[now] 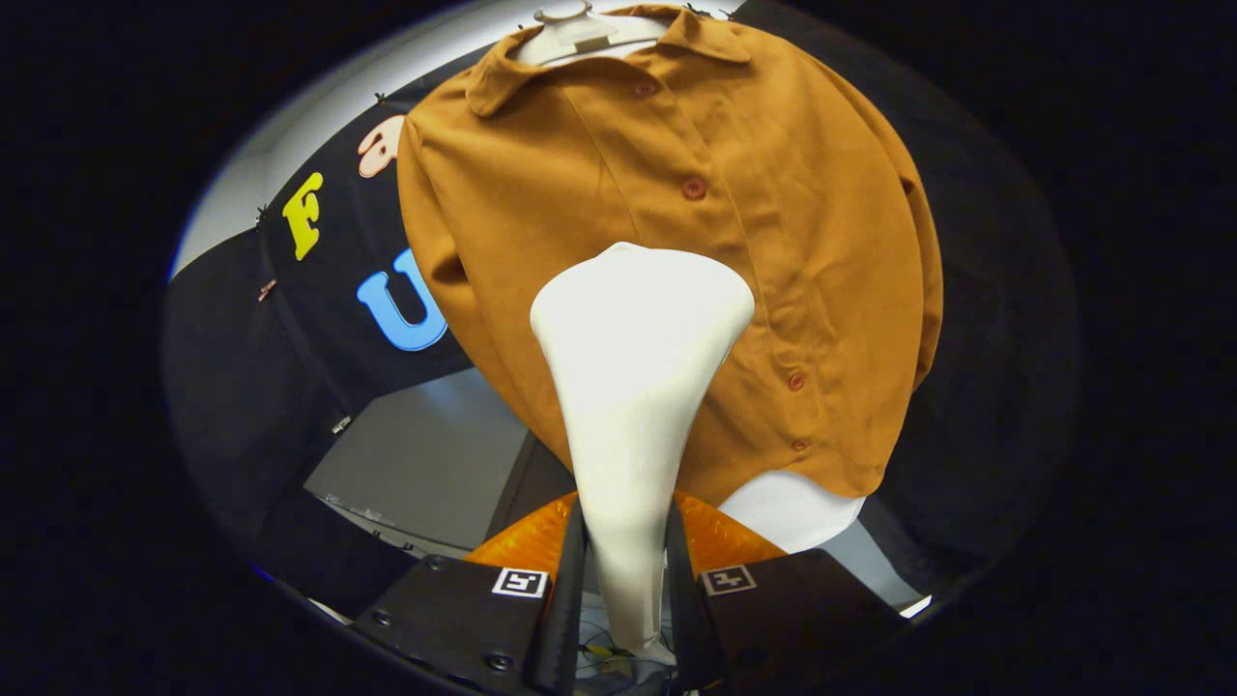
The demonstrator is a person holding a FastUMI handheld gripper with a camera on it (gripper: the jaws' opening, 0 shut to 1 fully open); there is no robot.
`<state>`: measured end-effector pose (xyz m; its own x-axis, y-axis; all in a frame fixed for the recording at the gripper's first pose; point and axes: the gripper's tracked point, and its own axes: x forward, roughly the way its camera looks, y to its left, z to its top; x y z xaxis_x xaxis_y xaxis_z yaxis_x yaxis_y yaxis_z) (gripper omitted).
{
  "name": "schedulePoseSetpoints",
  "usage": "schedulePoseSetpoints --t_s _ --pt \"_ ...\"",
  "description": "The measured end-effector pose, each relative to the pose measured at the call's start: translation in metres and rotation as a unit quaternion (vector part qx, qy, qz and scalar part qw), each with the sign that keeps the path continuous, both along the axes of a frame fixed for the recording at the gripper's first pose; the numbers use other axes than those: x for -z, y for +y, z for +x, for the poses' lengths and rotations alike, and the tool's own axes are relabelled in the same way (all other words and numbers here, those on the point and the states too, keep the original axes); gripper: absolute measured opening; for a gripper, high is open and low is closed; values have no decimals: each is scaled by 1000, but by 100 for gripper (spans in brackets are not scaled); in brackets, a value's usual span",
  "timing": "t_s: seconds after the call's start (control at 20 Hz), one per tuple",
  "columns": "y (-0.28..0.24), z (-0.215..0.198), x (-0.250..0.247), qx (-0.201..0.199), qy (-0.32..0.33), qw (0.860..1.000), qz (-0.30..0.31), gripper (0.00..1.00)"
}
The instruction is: Iron the clothes twice with a garment steamer, once on the left side and once on the right side.
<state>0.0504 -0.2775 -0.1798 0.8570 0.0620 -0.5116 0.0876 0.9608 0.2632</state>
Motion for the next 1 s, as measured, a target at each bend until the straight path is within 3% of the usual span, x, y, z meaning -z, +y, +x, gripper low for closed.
schedulePoseSetpoints --t_s 0.2,0.4,0.75,1.0 --pt "-44 11 -60 30 -59 998 -21 42" --pt "-85 24 -87 46 -90 994 -37 42" --pt "-132 54 -94 74 -98 992 -26 42" --pt "-141 62 -71 66 -77 995 -7 43"
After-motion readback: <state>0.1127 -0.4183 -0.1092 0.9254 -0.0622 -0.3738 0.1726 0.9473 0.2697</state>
